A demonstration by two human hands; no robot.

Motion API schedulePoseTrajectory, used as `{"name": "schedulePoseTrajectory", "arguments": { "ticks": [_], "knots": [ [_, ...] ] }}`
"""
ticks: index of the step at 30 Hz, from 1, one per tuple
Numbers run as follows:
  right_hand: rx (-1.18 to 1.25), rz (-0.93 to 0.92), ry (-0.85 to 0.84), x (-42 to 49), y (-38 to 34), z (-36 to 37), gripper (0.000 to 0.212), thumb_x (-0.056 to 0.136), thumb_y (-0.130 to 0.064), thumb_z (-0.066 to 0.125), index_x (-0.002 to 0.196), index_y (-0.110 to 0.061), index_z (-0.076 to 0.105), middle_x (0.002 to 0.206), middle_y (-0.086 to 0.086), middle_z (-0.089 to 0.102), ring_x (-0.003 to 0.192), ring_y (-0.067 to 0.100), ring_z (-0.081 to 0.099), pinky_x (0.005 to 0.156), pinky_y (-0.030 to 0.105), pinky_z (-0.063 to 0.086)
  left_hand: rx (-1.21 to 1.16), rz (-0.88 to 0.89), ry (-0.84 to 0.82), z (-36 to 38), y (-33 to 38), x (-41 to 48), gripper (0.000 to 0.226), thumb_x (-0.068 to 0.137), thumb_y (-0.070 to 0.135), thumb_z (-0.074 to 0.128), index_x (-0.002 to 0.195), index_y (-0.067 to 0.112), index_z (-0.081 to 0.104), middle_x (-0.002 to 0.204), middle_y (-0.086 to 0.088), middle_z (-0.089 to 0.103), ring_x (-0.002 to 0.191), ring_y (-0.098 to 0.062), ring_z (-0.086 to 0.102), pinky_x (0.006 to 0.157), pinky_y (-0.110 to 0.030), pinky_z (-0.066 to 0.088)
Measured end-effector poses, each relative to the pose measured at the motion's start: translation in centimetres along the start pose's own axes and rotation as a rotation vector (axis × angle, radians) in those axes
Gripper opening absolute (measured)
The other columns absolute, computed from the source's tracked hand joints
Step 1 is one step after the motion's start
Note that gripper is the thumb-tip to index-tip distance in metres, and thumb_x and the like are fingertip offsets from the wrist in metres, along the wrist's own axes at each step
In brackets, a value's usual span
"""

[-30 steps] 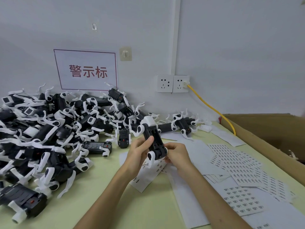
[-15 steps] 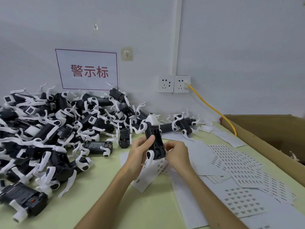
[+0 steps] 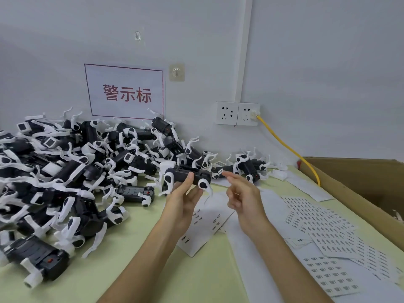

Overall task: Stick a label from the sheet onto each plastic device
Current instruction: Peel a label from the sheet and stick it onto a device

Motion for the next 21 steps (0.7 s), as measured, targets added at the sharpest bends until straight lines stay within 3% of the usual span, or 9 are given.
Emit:
{"name": "schedulePoseTrajectory", "arguments": {
  "ticks": [2,7,10,12,16,21],
  "knots": [
    [0.172,0.097,-0.130,-0.6,0.2,1.3,0.024,0.087,-0.020,0.061,0.099,-0.025,0.080,0.047,-0.002,0.036,0.042,0.010,0.022,0.043,0.022,0.020,-0.076,0.000,0.050,-0.2,0.0,0.0,0.020,0.083,0.027,0.073,0.097,0.016,0.064,0.093,0.004,0.071,0.087,-0.011,0.075,0.084,-0.023,0.055],
    [0.391,0.275,-0.319,-2.5,1.3,4.4,0.040,0.075,-0.023,0.064,0.113,-0.023,0.077,0.043,-0.001,0.027,0.039,0.010,0.019,0.038,0.021,0.018,-0.219,0.046,0.011,-0.1,0.3,-0.1,0.023,0.089,0.029,0.068,0.090,0.009,0.080,0.097,-0.008,0.073,0.104,-0.026,0.074,0.082,-0.030,0.061],
    [0.422,0.355,-0.359,-3.7,2.6,5.9,0.041,0.080,-0.023,0.060,0.118,-0.025,0.075,0.044,-0.001,0.025,0.042,0.011,0.013,0.040,0.022,0.015,-0.249,0.011,-0.035,0.5,0.0,-0.4,0.025,0.091,0.032,0.068,0.091,0.008,0.075,0.101,-0.006,0.068,0.116,-0.028,0.069,0.101,-0.039,0.053],
    [0.447,0.380,-0.361,-4.2,3.3,6.4,0.041,0.083,-0.023,0.058,0.120,-0.026,0.073,0.045,-0.001,0.025,0.045,0.012,0.009,0.042,0.023,0.013,-0.205,-0.060,-0.062,1.0,-0.4,-0.7,0.028,0.087,0.039,0.069,0.083,0.012,0.074,0.100,-0.003,0.073,0.107,-0.022,0.073,0.098,-0.038,0.053],
    [0.482,0.379,-0.333,-4.3,3.5,6.4,0.041,0.085,-0.023,0.056,0.122,-0.028,0.072,0.048,-0.001,0.025,0.046,0.013,0.009,0.044,0.025,0.012,-0.131,-0.140,-0.105,1.5,-0.9,-1.1,0.029,0.083,0.045,0.069,0.079,0.017,0.071,0.098,-0.005,0.075,0.082,-0.021,0.074,0.068,-0.031,0.059],
    [0.507,0.377,-0.307,-4.2,3.5,6.3,0.040,0.088,-0.022,0.054,0.123,-0.028,0.072,0.050,-0.001,0.024,0.047,0.013,0.009,0.044,0.025,0.012,-0.048,-0.167,-0.156,2.0,-1.0,-1.3,0.035,0.087,0.048,0.063,0.071,0.020,0.077,0.092,0.003,0.076,0.057,-0.021,0.068,0.055,-0.028,0.055]
  ]
}}
Point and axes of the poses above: each hand's wrist, its own x-axis towards the middle knuckle, its own z-axis out of the palm, y = z × x, the point moved 6 cm from there along x, towards the middle knuckle
